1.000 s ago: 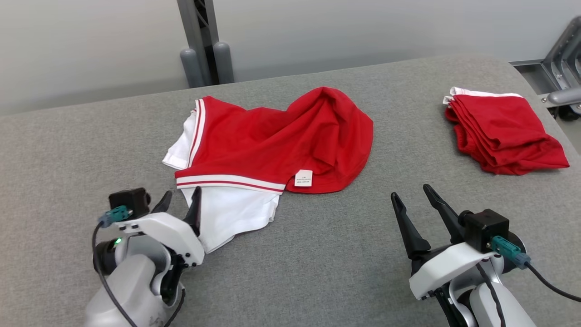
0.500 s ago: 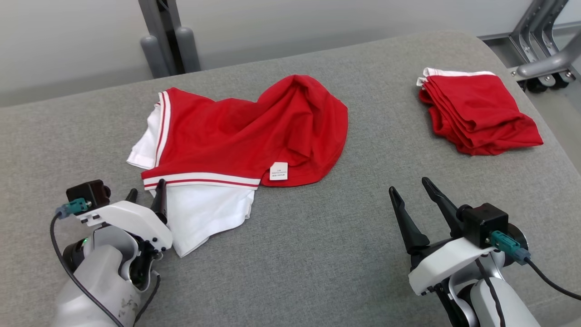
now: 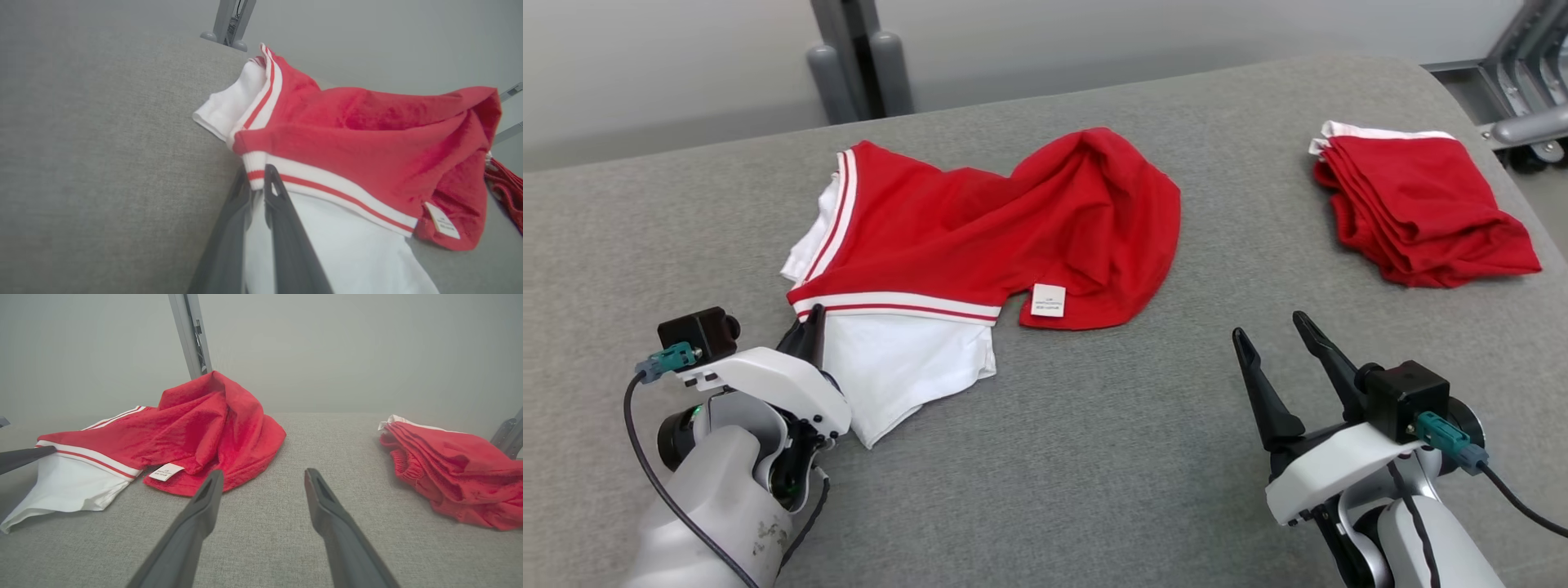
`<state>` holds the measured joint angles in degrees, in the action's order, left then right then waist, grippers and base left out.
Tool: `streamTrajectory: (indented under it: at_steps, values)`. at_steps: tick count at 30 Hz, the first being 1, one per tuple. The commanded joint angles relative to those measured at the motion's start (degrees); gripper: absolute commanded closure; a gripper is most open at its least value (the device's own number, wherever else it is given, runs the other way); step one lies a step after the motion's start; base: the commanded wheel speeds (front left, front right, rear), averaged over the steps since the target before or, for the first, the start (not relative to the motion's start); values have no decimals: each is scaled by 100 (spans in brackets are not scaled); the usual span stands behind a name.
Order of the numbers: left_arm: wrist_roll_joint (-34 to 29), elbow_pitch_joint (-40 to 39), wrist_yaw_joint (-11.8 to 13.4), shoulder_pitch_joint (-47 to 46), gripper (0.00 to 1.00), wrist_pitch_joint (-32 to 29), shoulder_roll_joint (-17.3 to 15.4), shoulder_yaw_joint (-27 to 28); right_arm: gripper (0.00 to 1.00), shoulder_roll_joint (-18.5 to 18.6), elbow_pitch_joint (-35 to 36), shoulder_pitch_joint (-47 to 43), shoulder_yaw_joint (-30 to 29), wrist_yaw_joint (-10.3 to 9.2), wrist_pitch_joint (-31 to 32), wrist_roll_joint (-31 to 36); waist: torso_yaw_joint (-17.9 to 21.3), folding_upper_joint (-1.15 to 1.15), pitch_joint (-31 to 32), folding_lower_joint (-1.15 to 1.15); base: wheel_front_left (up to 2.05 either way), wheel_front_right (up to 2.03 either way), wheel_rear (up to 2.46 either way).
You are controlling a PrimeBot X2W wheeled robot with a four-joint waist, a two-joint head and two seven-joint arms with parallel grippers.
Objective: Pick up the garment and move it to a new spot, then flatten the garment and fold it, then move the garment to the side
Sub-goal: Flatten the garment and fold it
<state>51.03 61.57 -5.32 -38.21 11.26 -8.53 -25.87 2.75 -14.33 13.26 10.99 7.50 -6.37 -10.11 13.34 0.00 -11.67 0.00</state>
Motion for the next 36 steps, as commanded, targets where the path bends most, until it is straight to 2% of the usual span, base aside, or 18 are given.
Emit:
streamTrajectory:
  at_steps: [1, 12, 13, 15, 20, 25, 33, 36]
  values:
    - [-2, 16, -14, -63, 100, 83, -84, 14, 0, 31, 1, -51, -28, -1, 25, 9, -167, 0, 65, 0, 0, 0, 0]
    - [-128, 7, 144, -102, 100, 163, -336, -40, 0, 32, -128, -4, -38, -1, 54, -53, -594, 0, 135, 0, 0, 0, 0]
    - [-154, -27, 155, -118, 81, 185, -334, -55, 0, 32, -177, 33, -21, -1, 65, -56, -622, 0, 130, 0, 0, 0, 0]
    - [-157, -80, 163, -125, 0, 214, -288, -66, 0, 32, -248, 56, -15, -1, 93, -84, -639, 0, 131, 0, 0, 0, 0]
    - [-243, -273, 132, -28, 0, 301, -227, -105, 0, 32, -520, 216, -71, -1, 214, -364, -690, 0, 147, 0, 0, 0, 0]
    - [-445, -662, 184, 211, 0, 378, -180, -164, 0, 30, -1032, 559, -157, -1, 461, -870, -900, 0, 168, 0, 0, 0, 0]
    - [-890, -1981, 435, 982, 0, 392, -88, 8, 0, 34, -2411, 1298, -179, -1, 673, -1451, -1442, 0, 196, 0, 0, 0, 0]
    - [-1094, -2506, 554, 1273, 0, 393, -101, 20, 0, 34, -3001, 1554, -195, -1, 617, -1417, -1648, 0, 200, 0, 0, 0, 0]
